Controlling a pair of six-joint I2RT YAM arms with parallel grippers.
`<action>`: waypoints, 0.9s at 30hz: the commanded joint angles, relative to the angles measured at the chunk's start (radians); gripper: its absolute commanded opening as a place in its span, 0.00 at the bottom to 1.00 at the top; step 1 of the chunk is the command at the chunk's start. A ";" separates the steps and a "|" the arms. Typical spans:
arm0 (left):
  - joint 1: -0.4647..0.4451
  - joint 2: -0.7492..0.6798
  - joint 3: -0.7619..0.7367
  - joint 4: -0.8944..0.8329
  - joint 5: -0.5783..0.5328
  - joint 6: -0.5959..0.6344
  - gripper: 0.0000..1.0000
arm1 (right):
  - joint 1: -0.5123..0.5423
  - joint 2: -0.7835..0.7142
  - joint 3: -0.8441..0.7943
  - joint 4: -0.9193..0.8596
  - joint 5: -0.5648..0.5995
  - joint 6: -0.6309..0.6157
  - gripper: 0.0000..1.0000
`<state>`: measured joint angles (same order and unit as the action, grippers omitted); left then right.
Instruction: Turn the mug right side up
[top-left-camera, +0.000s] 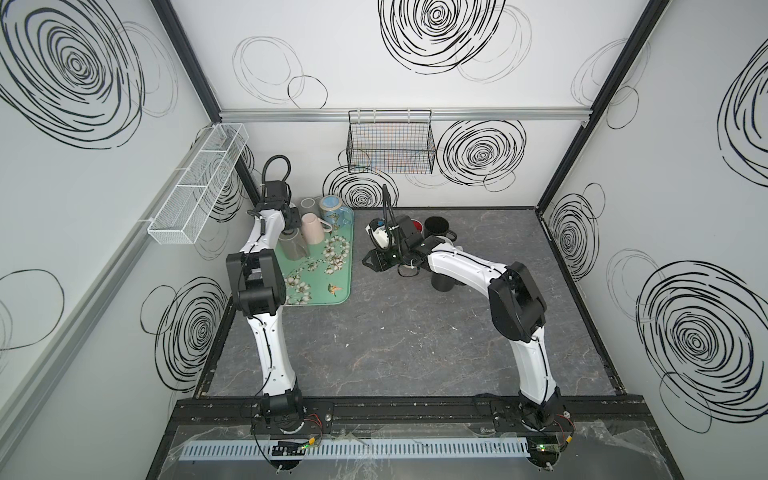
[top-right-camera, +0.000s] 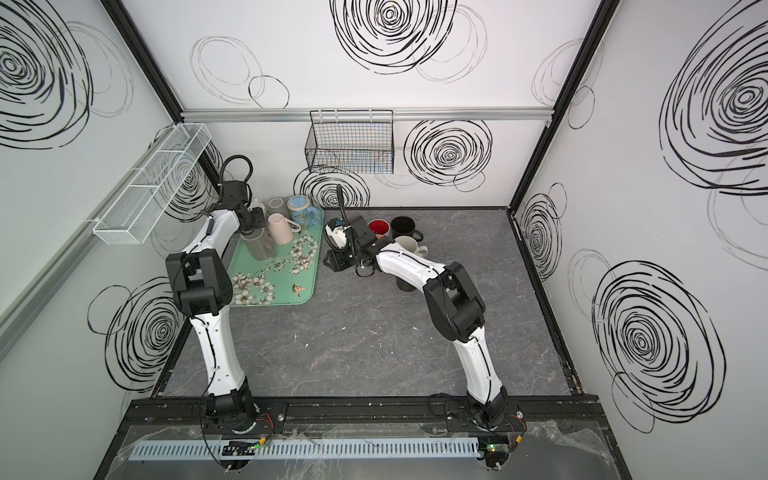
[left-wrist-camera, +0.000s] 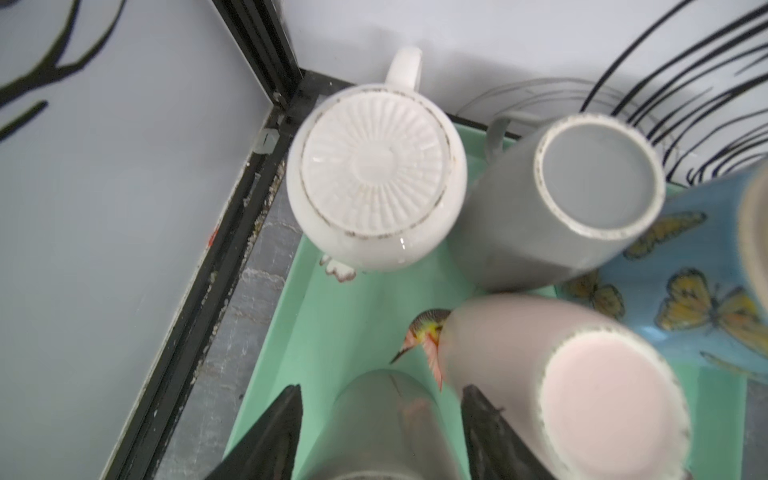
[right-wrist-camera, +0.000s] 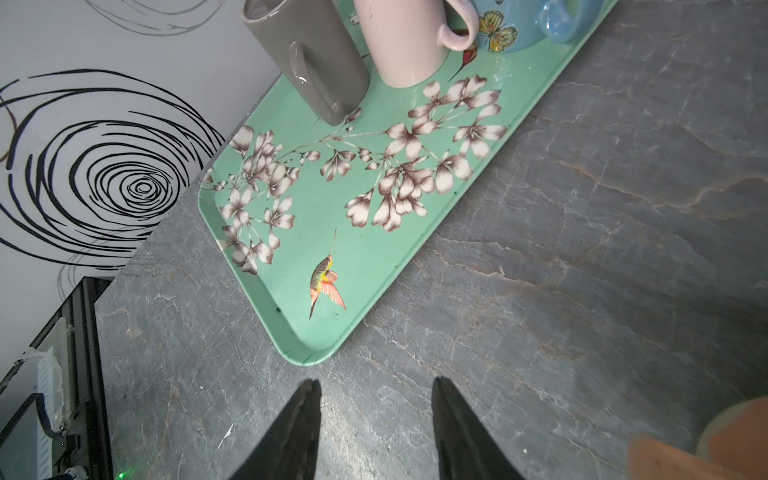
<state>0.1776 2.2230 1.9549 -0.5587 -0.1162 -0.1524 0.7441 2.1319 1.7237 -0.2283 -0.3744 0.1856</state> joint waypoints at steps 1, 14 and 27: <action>-0.016 -0.071 -0.099 -0.016 0.030 -0.030 0.63 | 0.006 -0.063 -0.018 0.000 -0.019 0.000 0.47; -0.104 -0.289 -0.412 0.037 0.059 -0.069 0.62 | 0.022 -0.099 -0.064 0.023 -0.037 0.021 0.47; -0.242 -0.460 -0.574 0.047 0.046 -0.120 0.65 | 0.080 -0.069 -0.046 0.024 -0.033 0.042 0.48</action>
<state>-0.0605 1.8160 1.3964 -0.5201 -0.0704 -0.2379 0.8043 2.0762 1.6688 -0.2096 -0.4072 0.2188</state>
